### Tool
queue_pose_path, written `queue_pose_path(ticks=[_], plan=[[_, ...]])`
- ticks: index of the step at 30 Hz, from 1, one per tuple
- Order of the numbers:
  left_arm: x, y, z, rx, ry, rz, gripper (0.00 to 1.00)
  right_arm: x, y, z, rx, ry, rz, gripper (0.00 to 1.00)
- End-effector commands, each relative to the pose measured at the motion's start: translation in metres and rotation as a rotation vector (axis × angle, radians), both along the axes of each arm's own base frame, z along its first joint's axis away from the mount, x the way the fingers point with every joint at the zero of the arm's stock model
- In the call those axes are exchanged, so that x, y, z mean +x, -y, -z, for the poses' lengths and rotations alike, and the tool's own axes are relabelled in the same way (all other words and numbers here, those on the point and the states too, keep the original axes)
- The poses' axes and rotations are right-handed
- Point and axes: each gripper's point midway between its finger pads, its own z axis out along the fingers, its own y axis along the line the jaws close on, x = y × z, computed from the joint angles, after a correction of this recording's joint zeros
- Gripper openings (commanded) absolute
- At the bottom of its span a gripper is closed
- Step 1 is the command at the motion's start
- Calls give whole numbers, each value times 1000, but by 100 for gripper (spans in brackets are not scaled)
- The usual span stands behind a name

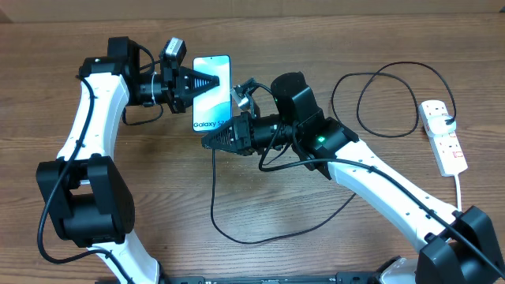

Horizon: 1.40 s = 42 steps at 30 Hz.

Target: Plug charger to phone and switch on socket

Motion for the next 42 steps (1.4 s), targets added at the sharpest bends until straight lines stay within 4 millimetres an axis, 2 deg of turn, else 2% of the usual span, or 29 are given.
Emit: queue_pose_path(ticks=[1,9,15,16,17,18,19,21,23,28,31,33,37,40,42], plan=[[-4,1,-8,33,-11,-2,4,10,-1,0,-9,65,37,4],[-4,1,-8,34,-14,-2,4,18,-2,-5,4,106,70,4],[-5,1,-8,34,-13,-2,4,42,13,-7,1,99,156,4],[-5,1,-8,34,-13,-2,4,48,18,-8,4,101,169,9],[-5,1,-8,34,-13,-2,4,52,22,-8,5,99,178,29],[-5,1,-7,35,-13,-2,4,55,27,-8,7,96,183,53],[-5,1,-7,36,-12,-2,4,57,31,-8,10,95,181,64],[-5,2,-7,39,-5,-1,4,57,37,-10,22,97,161,76],[-5,3,-5,48,-8,2,4,56,41,-12,35,122,129,80],[-9,13,-4,58,-7,27,5,53,44,-8,27,132,107,79],[-12,19,0,77,-7,44,4,53,44,-8,25,128,107,73],[-14,25,4,100,-7,57,4,53,44,-8,25,128,107,66],[-19,35,5,106,-5,83,4,53,45,-7,23,124,107,41],[-21,39,6,115,-4,96,4,52,45,-6,19,118,107,29],[-21,41,8,128,-5,99,4,52,45,-4,14,112,108,25]])
